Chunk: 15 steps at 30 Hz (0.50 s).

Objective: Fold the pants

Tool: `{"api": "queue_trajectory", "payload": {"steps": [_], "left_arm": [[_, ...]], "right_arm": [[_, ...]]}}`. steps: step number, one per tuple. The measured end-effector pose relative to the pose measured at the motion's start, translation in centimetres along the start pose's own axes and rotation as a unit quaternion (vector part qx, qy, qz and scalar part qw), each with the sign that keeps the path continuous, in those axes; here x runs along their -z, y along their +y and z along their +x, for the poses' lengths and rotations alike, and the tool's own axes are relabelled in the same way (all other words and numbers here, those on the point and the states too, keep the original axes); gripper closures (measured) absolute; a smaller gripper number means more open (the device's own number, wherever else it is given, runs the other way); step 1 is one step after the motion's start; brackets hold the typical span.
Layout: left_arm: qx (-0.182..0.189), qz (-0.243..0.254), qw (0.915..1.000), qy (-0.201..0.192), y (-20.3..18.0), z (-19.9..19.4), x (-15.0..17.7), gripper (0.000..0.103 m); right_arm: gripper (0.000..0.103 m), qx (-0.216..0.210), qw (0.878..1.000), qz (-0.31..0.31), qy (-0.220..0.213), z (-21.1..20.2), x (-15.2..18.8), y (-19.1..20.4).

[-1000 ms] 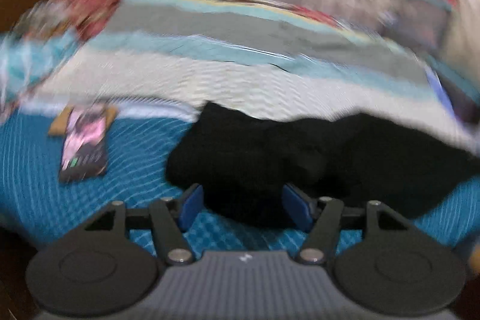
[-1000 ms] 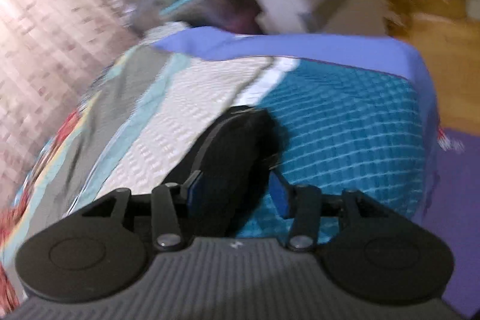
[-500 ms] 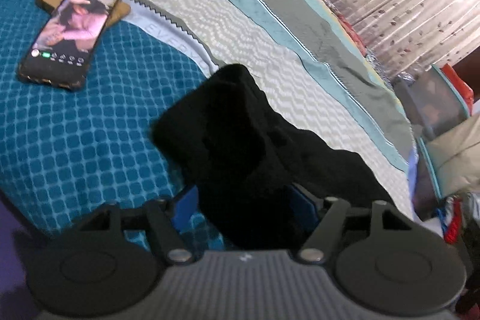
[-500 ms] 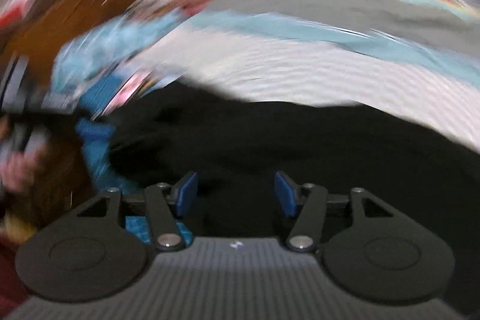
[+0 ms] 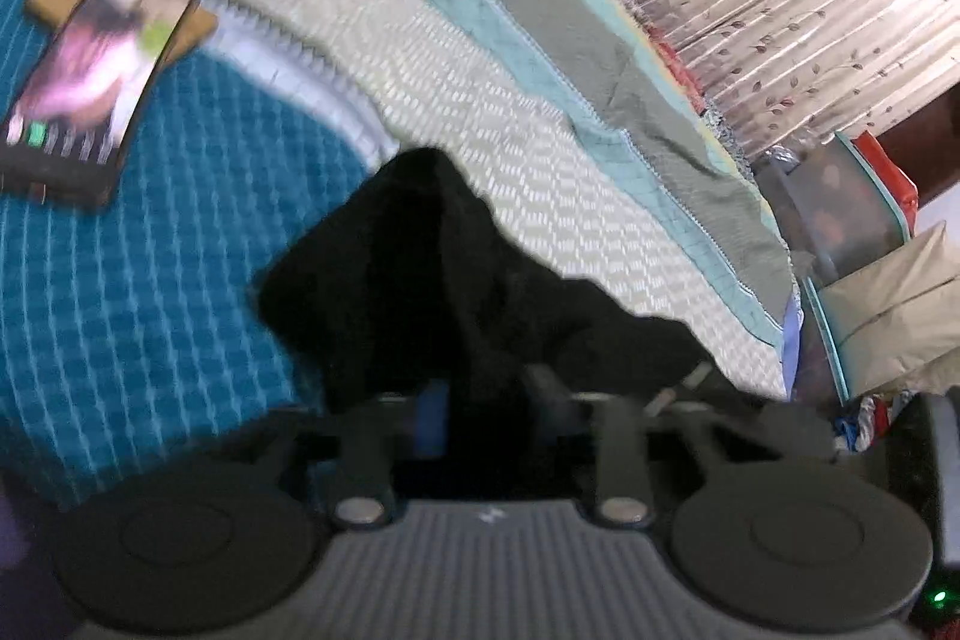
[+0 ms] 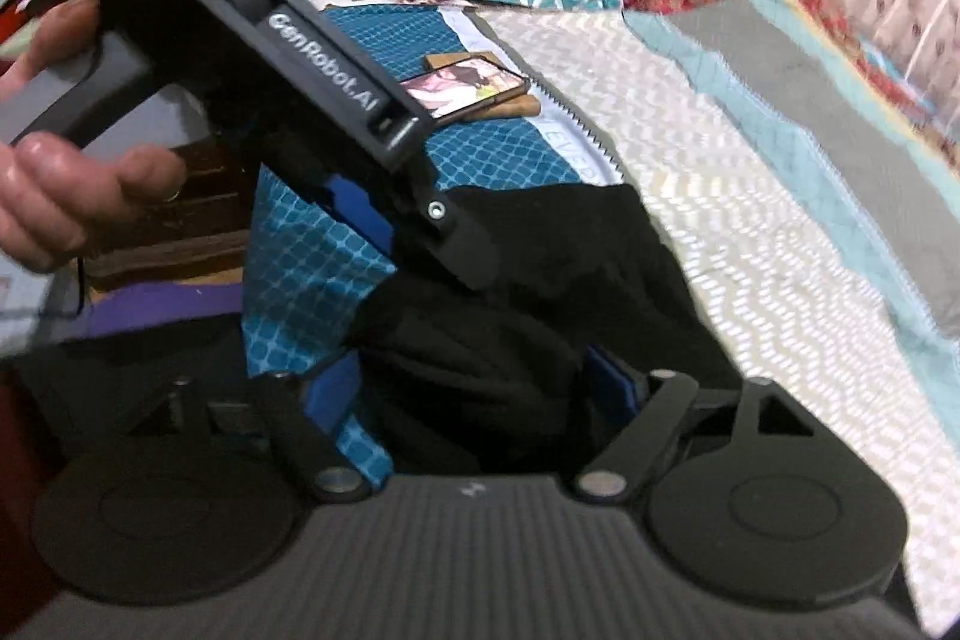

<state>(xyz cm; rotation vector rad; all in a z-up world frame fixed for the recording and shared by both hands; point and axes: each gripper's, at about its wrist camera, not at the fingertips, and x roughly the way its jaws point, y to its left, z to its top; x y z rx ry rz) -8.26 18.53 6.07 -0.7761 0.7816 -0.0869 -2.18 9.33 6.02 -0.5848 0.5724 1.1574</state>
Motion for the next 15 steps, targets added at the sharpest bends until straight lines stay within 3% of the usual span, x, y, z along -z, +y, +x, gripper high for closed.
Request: {"api": "queue_trajectory", "payload": {"steps": [1,3,6,8,10,12,14,15], "left_arm": [[0.006,0.008,0.9999,-0.012,-0.4,-0.4,-0.6,0.088],[0.02,0.028,0.998,-0.053,-1.4,-1.7,-1.8,0.089],[0.031,0.071,0.9887,-0.129,-3.1,-3.9,-3.0,0.088],[0.034,0.079,0.9836,-0.159,-3.1,-4.5,-3.2,0.088],[0.019,0.064,0.9852,-0.158,-1.7,-3.7,-2.9,0.087],[-0.049,0.05,0.9888,-0.132,0.3,-1.6,-1.9,0.086],[-0.112,0.025,0.9899,-0.084,2.5,0.3,-0.6,0.083],[-0.116,0.007,0.9908,-0.07,3.7,0.5,0.2,0.082]], "right_arm": [[0.07,-0.001,1.0,0.004,0.003,0.4,-0.1,-0.1],[0.075,0.017,1.0,0.004,-0.005,0.2,-0.4,0.3],[0.08,0.085,0.994,-0.006,-0.067,-1.7,-1.0,1.2],[0.08,0.16,0.98,-0.02,-0.116,-2.9,-1.3,1.9],[0.08,0.222,0.964,-0.038,-0.139,-2.4,-1.0,2.8],[0.079,0.251,0.958,-0.078,-0.115,0.5,0.0,4.2],[0.078,0.209,0.972,-0.103,-0.04,4.3,1.5,5.6],[0.079,0.17,0.981,-0.099,0.001,5.8,2.4,6.3]]}}
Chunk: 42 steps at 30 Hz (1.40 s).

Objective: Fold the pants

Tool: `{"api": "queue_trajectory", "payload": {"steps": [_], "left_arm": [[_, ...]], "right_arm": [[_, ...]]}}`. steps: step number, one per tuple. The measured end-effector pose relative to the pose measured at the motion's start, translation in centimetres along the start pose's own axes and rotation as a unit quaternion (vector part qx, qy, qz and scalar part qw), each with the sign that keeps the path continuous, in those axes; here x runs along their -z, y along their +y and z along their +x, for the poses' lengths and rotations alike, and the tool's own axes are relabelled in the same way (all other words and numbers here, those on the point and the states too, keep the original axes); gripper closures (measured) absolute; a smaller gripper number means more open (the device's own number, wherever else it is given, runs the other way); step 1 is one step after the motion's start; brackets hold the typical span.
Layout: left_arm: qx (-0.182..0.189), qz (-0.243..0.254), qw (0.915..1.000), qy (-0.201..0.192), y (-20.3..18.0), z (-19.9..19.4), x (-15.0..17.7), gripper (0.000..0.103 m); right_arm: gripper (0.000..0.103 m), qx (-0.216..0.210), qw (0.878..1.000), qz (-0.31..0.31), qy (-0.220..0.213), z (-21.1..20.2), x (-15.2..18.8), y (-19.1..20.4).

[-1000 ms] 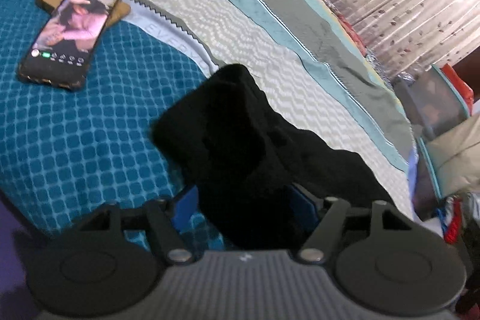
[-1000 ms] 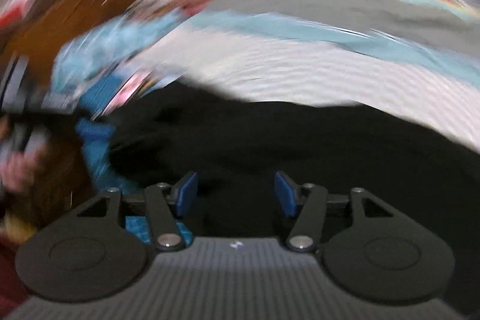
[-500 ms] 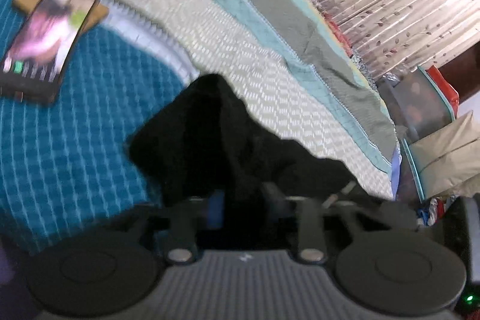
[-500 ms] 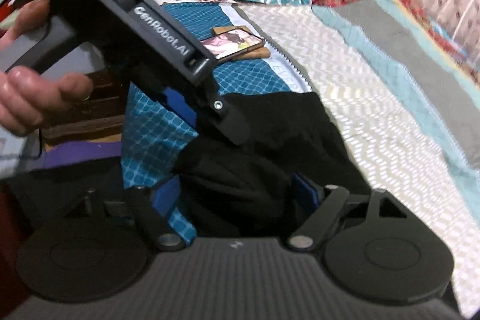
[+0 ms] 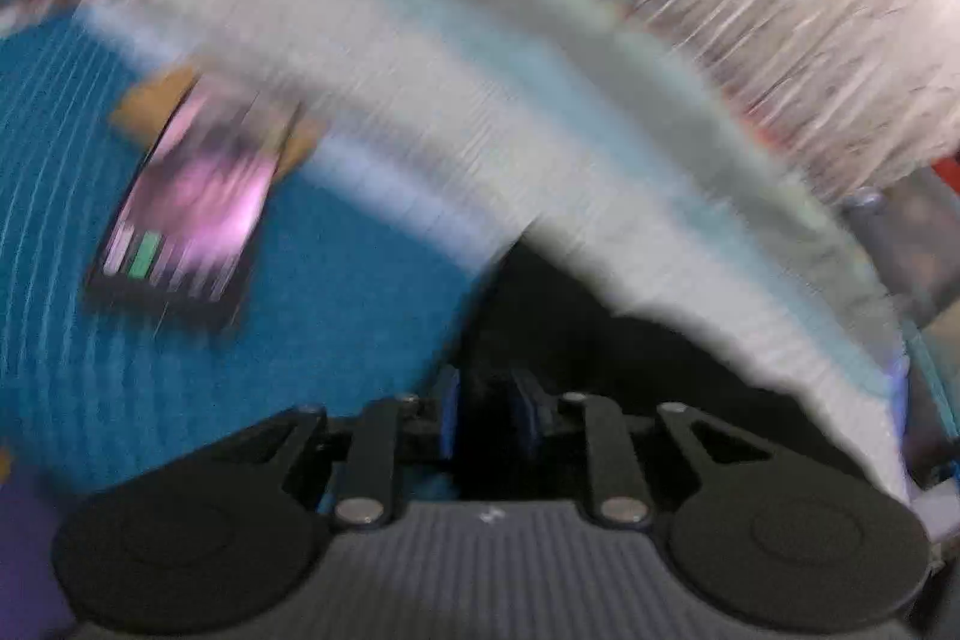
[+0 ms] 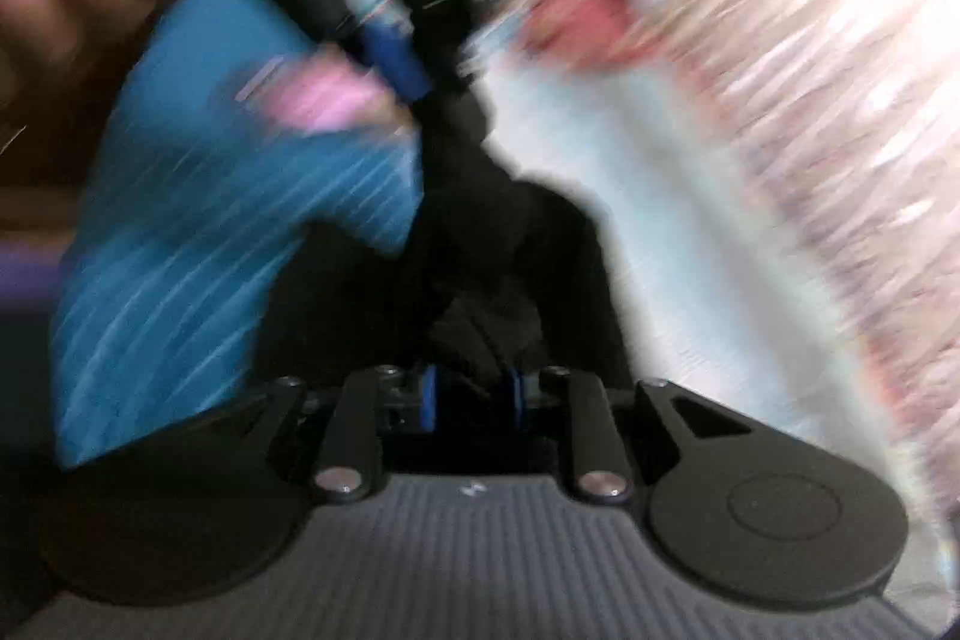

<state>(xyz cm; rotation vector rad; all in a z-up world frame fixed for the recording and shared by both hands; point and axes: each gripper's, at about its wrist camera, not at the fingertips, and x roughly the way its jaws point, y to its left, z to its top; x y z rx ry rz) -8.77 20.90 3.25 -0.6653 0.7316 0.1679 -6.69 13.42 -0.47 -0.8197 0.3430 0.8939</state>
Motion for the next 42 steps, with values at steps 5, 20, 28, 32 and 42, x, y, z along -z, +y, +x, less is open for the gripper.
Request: {"api": "queue_trajectory", "payload": {"steps": [5,20,28,32,42], "left_arm": [[0.007,-0.046,0.9989,-0.01,2.2,-2.5,1.3,0.058],[0.043,-0.053,0.9943,0.081,-2.5,4.9,0.7,0.056],[0.058,-0.08,0.9913,0.087,-0.2,5.0,1.0,0.072],[0.049,-0.063,0.9932,0.085,-0.8,4.8,1.2,0.072],[0.061,-0.079,0.9912,0.087,0.3,4.6,1.3,0.071]], "right_arm": [[0.051,-0.036,0.998,0.039,-0.016,-2.3,0.2,0.3],[0.091,-0.103,0.959,0.259,0.059,-0.9,3.5,-5.0],[0.093,-0.085,0.975,0.205,-0.014,-5.5,0.4,-2.6],[0.088,-0.092,0.98,0.172,0.036,-3.7,2.4,1.7],[0.05,-0.18,0.947,0.261,-0.049,-8.0,-0.3,-2.3]]}}
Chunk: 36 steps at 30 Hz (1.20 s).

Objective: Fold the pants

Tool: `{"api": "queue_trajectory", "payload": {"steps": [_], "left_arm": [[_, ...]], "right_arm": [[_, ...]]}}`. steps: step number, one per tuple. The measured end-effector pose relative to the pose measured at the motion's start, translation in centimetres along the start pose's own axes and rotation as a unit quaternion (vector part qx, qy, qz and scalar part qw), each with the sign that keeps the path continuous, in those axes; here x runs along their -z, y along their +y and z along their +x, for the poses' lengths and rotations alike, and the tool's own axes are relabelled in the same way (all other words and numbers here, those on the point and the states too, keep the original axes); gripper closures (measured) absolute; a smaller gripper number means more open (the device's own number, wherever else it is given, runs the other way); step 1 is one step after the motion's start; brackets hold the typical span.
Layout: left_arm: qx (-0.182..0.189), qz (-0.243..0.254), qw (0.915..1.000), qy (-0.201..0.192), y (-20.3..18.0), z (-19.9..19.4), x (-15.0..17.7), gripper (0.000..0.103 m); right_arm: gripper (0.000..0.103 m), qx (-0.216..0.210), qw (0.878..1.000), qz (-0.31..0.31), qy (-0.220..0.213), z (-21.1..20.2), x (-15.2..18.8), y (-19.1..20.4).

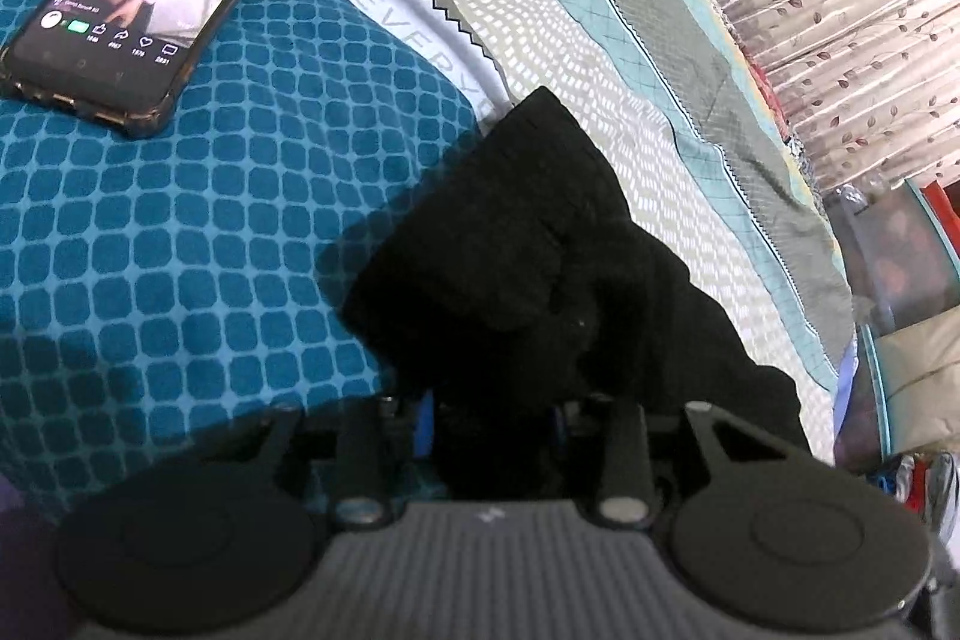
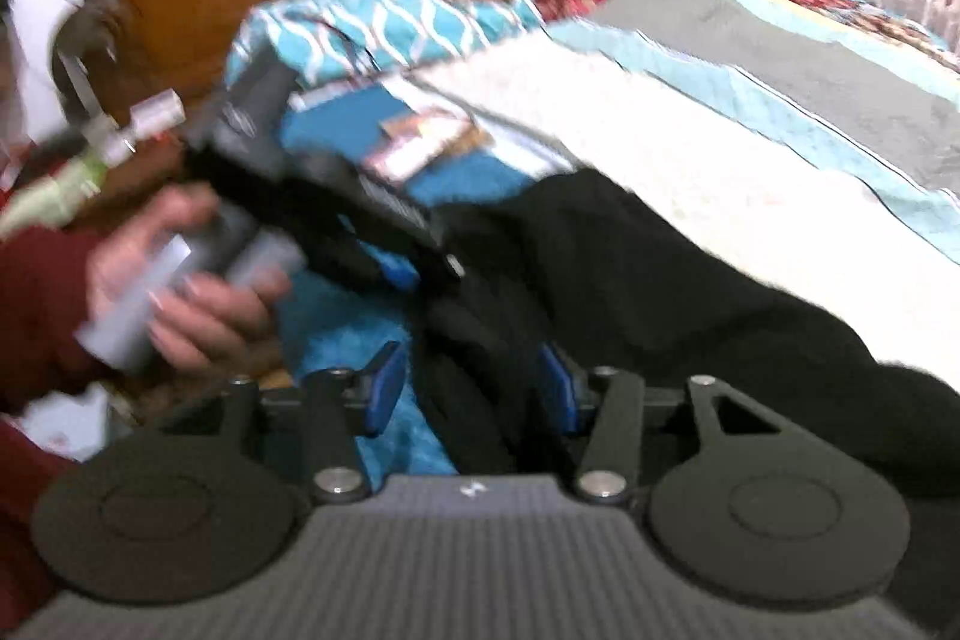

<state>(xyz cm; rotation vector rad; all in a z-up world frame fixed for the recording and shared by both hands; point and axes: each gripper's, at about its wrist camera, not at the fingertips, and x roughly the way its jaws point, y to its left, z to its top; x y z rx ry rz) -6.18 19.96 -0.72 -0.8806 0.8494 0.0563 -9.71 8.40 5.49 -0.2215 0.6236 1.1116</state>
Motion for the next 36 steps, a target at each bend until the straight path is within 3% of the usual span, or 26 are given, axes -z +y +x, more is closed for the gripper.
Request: {"api": "queue_trajectory", "payload": {"steps": [3,8,9,10,13,17,19,20,22,24,26,27,30,36], "left_arm": [[0.001,-0.002,1.0,0.002,0.0,0.0,0.0,0.071],[0.0,0.0,1.0,0.003,-0.1,0.1,0.0,0.071],[0.0,0.0,1.0,0.003,-0.1,0.1,0.0,0.071],[0.0,0.0,1.0,0.003,-0.2,0.1,0.0,0.073],[0.003,0.0,1.0,-0.001,-0.3,-0.3,-0.1,0.074],[0.015,0.004,0.9998,-0.014,-0.2,-1.1,-0.3,0.074],[-0.001,0.004,1.0,-0.007,-0.1,-0.8,-0.4,0.074],[-0.005,0.002,1.0,0.0,0.1,-0.5,-0.3,0.074],[-0.008,0.004,1.0,0.0,0.2,-0.4,-0.1,0.073],[-0.007,0.002,1.0,0.0,0.2,-0.6,-0.1,0.073],[-0.009,-0.001,1.0,0.001,0.2,-1.0,-0.1,0.071],[-0.012,0.003,0.9999,-0.001,0.0,-1.4,0.0,0.071],[-0.022,0.025,0.9993,-0.014,-0.5,-3.2,0.7,0.066],[0.012,0.024,0.9991,-0.034,-0.5,-7.3,2.1,0.067]], "right_arm": [[0.05,-0.008,1.0,0.008,-0.007,1.6,-1.8,0.0],[0.051,0.009,1.0,-0.02,0.021,5.0,-3.5,-0.6],[0.064,0.015,0.999,-0.022,0.034,5.6,-3.5,-1.0],[0.098,0.019,0.998,-0.02,0.05,6.5,-3.2,-1.2],[0.097,0.029,0.996,0.007,0.081,8.1,-2.2,-1.9],[0.097,0.083,0.995,-0.06,0.015,6.0,-2.8,0.4],[0.097,0.097,0.992,-0.082,0.004,5.8,-2.5,1.0],[0.097,0.09,0.992,-0.083,0.017,6.2,-2.0,0.9],[0.094,0.042,0.994,-0.045,0.091,8.2,-0.3,0.3],[0.091,0.044,0.996,-0.037,0.071,7.9,0.9,0.2],[0.081,0.025,0.997,-0.013,0.071,7.0,0.2,-0.4],[0.068,0.003,0.998,0.004,0.068,6.2,-0.1,-1.0],[0.066,-0.052,0.997,0.046,0.042,3.1,-0.2,-2.5],[0.068,0.005,0.992,0.125,-0.016,-2.9,2.3,-6.3]]}}
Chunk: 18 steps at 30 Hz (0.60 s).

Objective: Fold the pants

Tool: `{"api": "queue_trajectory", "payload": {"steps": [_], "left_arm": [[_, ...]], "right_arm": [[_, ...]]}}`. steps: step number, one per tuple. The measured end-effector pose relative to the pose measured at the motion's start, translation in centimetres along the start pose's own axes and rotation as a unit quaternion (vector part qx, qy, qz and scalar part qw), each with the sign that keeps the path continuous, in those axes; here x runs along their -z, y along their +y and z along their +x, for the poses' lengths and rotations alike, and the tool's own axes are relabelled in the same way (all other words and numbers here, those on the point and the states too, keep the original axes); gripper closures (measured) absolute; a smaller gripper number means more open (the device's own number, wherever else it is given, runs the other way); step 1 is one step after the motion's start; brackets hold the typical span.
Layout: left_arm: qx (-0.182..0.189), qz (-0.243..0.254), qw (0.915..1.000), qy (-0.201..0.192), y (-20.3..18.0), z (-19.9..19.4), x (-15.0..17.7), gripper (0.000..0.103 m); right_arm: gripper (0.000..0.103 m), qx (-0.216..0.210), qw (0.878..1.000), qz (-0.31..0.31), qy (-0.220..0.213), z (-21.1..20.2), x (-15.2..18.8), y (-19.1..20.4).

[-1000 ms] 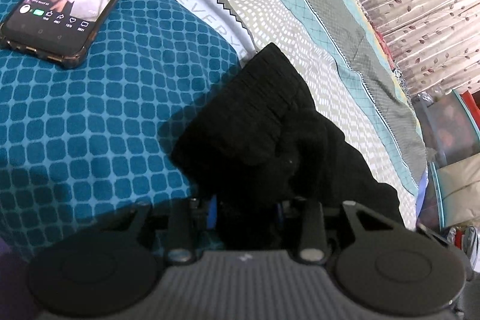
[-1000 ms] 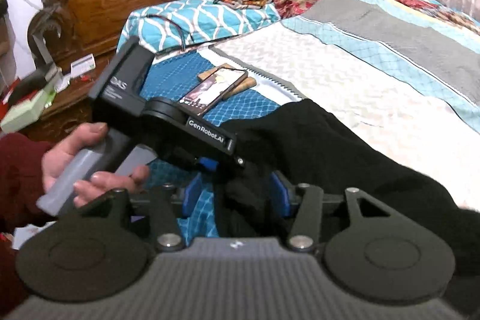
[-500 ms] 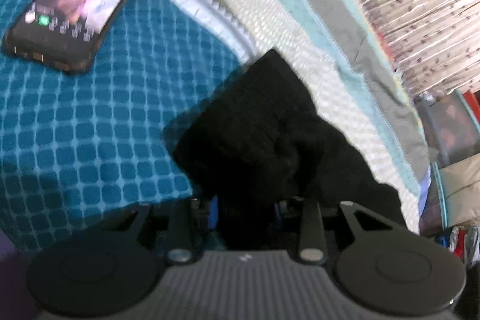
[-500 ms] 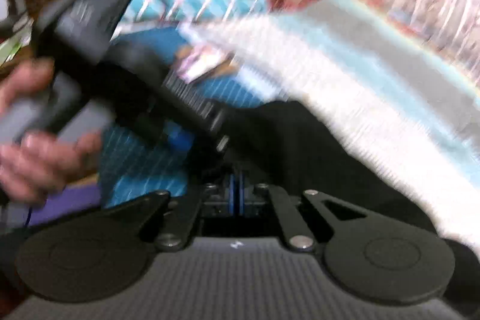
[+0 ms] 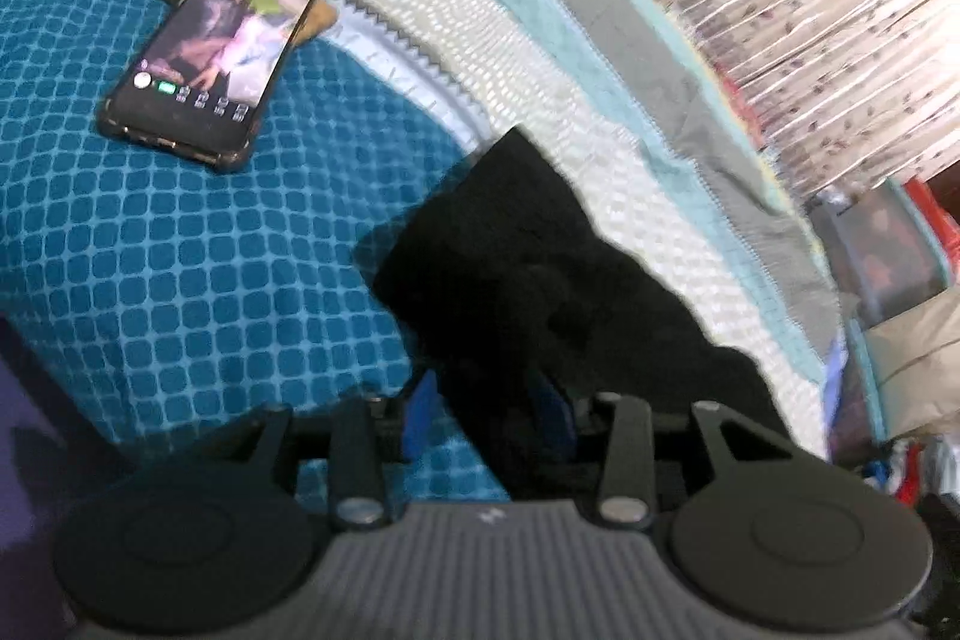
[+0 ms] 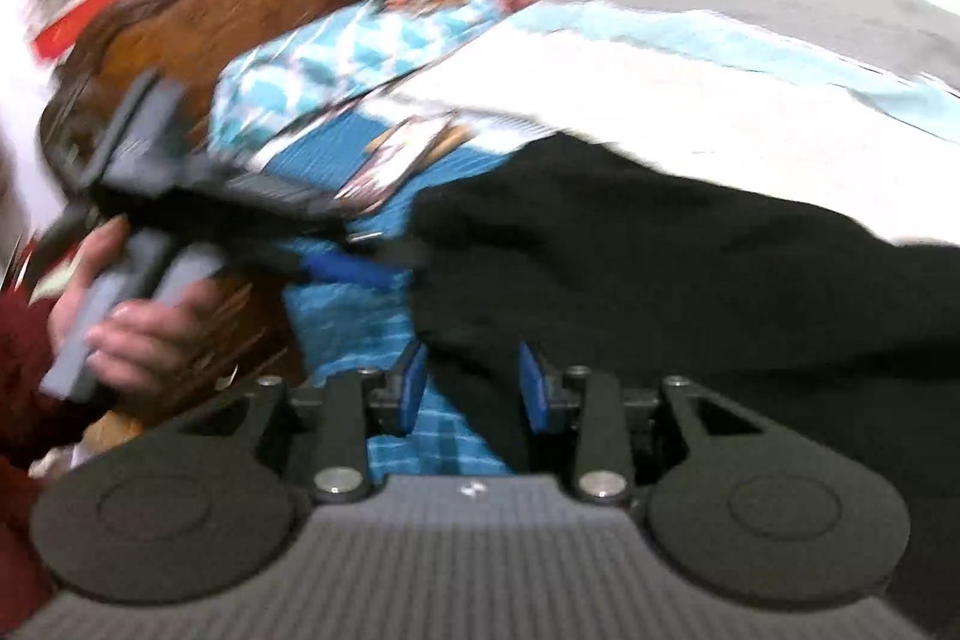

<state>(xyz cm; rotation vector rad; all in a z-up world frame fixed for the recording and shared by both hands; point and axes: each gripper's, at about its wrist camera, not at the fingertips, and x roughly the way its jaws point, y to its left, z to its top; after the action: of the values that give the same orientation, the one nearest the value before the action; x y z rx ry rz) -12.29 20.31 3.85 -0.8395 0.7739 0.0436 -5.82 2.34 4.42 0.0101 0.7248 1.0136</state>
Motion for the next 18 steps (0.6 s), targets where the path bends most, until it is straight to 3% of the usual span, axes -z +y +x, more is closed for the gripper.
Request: {"api": "queue_trajectory", "payload": {"steps": [4,8,9,11,12,15,18], "left_arm": [[0.035,0.036,0.9987,-0.014,-3.0,-0.2,-0.8,0.068],[0.037,0.087,0.9955,0.002,-6.7,3.0,-1.1,0.068],[0.027,0.09,0.9953,0.022,-7.3,4.5,-0.9,0.068],[0.021,0.085,0.9942,0.062,-7.9,6.5,-0.3,0.068],[0.026,0.087,0.993,0.075,-8.3,7.1,0.1,0.068],[0.03,0.126,0.9884,0.08,-10.2,7.9,1.1,0.068],[0.033,0.141,0.9842,0.101,-12.0,9.4,1.8,0.068]], "right_arm": [[0.073,0.029,0.997,0.056,-0.036,-1.6,0.2,-2.7],[0.079,0.028,0.994,0.102,-0.034,0.4,0.2,-3.2],[0.079,0.023,0.994,0.107,-0.015,1.5,0.6,-3.2],[0.079,0.01,0.991,0.115,0.073,4.1,1.9,-3.0],[0.079,0.018,0.991,0.102,0.082,4.4,2.6,-2.6],[0.079,0.015,0.994,0.107,0.018,0.4,2.5,-3.1],[0.078,0.082,0.981,0.162,-0.072,-6.5,3.2,-6.8]]}}
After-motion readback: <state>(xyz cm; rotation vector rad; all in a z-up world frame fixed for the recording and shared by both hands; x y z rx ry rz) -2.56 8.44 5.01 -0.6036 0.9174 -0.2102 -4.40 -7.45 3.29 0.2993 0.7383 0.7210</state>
